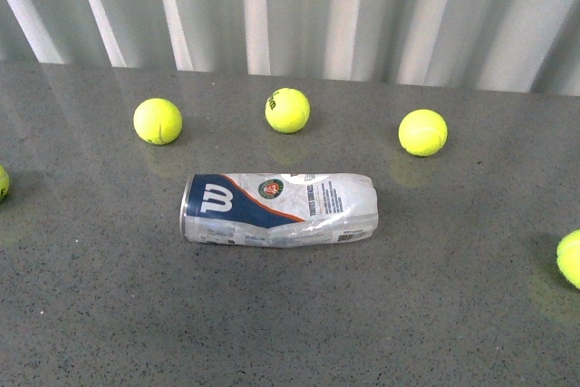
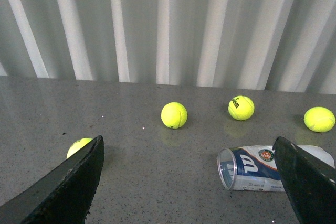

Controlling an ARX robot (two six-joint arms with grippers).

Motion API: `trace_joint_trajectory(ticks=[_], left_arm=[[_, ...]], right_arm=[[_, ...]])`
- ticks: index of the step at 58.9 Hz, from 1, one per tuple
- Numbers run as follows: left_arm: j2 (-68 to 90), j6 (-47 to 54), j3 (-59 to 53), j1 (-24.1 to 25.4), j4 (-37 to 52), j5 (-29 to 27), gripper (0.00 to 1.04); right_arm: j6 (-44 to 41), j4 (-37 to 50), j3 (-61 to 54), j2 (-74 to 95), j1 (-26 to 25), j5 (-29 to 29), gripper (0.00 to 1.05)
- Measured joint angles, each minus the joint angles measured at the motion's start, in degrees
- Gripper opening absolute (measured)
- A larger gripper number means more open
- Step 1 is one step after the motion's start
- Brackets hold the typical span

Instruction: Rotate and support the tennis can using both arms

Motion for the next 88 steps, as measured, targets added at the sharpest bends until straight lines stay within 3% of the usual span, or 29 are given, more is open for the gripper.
trace_joint_trajectory(ticks=[4,12,15,19,44,51,84,88], left_arm=[[-0.02,0.0,0.0,0.0,0.0,0.0,0.98],[-0.09,0.0,0.0,0.0,-0.04,0.0,0.98],[-0.09,0.0,0.0,0.0,-0.04,0.0,0.98],[-0.09,0.0,0.0,0.0,-0.04,0.02,0.98],[-0.09,0.0,0.0,0.0,-0.04,-0.02,0.98],[-0.09,0.0,0.0,0.0,-0.04,-0.02,0.98],[-0.13,0.0,0.0,0.0,-0.04,-0.02,0.98],[-0.13,0.0,0.0,0.0,-0.04,-0.02,0.98]], right_arm=[[6.93,-7.61,-3.23,-4.76,-0.63,-2.67,0.57],[11.82,-8.02,-8.46,-8.17,-4.02,-5.73,0.25],[12.13,-8.02,-9.46,-9.49,-7.06,-10.29,0.16],[12.5,-7.98,-10.47,-11.13,-9.73,-11.34,0.04],[12.79,-9.27,-16.17,-18.18,-10.49,-11.67,0.03],[12.85,-16.92,-16.98,-25.31,-10.54,-11.69,0.03],[12.9,-17.07,-19.3,-29.03,-10.54,-11.67,0.03],[12.9,-17.07,-19.3,-29.03,-10.54,-11.67,0.16]])
